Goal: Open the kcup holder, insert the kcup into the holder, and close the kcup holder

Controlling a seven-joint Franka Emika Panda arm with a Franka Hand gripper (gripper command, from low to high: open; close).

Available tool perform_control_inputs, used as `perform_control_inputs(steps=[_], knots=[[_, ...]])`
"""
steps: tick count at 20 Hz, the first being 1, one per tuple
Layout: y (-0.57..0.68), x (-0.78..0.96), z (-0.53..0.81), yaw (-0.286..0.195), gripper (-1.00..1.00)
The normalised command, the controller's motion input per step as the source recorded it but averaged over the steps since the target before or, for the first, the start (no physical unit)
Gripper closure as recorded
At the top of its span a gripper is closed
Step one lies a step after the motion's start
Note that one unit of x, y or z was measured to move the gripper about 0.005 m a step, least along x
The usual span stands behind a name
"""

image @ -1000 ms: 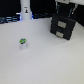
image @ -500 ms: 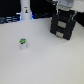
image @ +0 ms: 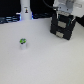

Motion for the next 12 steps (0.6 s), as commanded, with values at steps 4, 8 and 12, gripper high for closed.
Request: perform_control_inputs(steps=[4,8,12], knots=[[0.02,-0.28,-0.34,-0.019,1.0],[0.04,-0.18,-0.14,-0.048,1.0],[0.0,-0.02,-0.02,-0.041,1.0]])
